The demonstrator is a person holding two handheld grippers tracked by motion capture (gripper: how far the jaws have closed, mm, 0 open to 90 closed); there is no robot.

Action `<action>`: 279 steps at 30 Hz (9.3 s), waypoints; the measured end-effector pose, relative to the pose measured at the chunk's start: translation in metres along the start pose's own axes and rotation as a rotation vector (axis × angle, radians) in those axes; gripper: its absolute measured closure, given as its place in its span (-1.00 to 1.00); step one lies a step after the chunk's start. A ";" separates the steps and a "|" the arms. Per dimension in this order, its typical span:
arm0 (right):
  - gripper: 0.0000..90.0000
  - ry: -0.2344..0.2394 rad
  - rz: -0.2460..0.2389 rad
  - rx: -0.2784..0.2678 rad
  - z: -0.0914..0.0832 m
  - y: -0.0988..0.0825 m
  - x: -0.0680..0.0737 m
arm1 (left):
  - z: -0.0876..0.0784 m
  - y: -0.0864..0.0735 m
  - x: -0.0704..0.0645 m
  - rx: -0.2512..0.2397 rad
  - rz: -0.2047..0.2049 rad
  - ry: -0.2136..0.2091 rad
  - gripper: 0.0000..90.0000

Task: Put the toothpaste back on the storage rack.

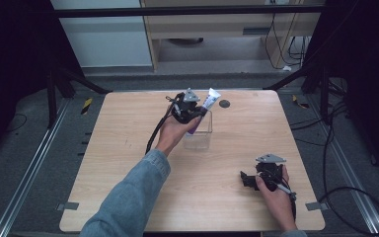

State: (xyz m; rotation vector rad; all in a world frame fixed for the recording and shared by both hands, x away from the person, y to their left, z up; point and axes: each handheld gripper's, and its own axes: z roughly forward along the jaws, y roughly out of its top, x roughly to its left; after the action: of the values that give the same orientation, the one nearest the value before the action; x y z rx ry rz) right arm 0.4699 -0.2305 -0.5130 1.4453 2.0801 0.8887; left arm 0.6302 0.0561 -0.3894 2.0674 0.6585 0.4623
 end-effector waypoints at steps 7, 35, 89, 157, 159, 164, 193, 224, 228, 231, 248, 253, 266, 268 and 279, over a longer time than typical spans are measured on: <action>-0.99 0.000 0.001 0.000 0.000 0.000 0.000 | 0.002 -0.003 -0.003 0.021 0.009 0.000 0.73; -0.99 0.001 0.000 -0.001 0.000 0.000 0.000 | 0.010 -0.013 -0.007 0.125 0.025 0.014 0.73; -0.99 0.000 -0.001 0.000 0.000 0.000 0.000 | 0.012 -0.002 -0.008 0.146 0.010 0.054 0.51; -0.99 0.002 0.003 0.001 0.000 0.000 0.000 | -0.064 -0.006 -0.042 0.145 0.100 0.031 -0.88; -0.99 0.000 -0.001 0.000 0.000 0.000 0.000 | -0.068 -0.007 -0.042 0.141 0.099 0.029 -0.90; -0.99 0.003 0.003 0.001 0.000 0.000 0.000 | -0.075 -0.010 -0.040 0.141 0.096 0.028 -0.91; -0.99 0.002 0.003 0.001 0.000 0.000 0.000 | -0.125 -0.054 -0.025 0.095 0.064 0.098 -0.91; -0.99 0.000 0.000 0.000 0.000 0.000 0.000 | -0.135 -0.127 0.006 0.167 -0.013 0.158 -0.91; -0.99 0.000 0.001 0.000 0.000 0.000 0.000 | -0.137 -0.138 0.011 0.186 -0.028 0.169 -0.91; -0.99 -0.001 0.001 0.000 0.000 0.000 0.000 | -0.139 -0.147 0.015 0.198 -0.040 0.181 -0.91; -0.99 -0.001 0.000 0.000 0.000 0.000 0.000 | -0.151 -0.184 0.035 0.229 -0.094 0.231 -0.90; -0.99 -0.001 0.001 0.000 0.000 0.000 0.000 | -0.153 -0.195 0.040 0.238 -0.112 0.239 -0.90; -0.99 -0.001 0.001 0.000 0.000 0.000 0.000 | -0.155 -0.216 0.048 0.250 -0.148 0.261 -0.90; -0.99 -0.001 0.001 0.000 0.000 0.000 0.000 | -0.154 -0.218 0.049 0.251 -0.157 0.260 -0.91; -0.99 -0.001 0.000 0.000 0.000 0.000 0.000 | -0.145 -0.225 0.052 0.266 -0.162 0.253 -0.91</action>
State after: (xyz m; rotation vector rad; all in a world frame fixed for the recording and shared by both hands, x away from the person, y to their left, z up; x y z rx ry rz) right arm 0.4698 -0.2303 -0.5131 1.4453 2.0788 0.8880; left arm 0.5292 0.2847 -0.4982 2.1989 1.0794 0.5727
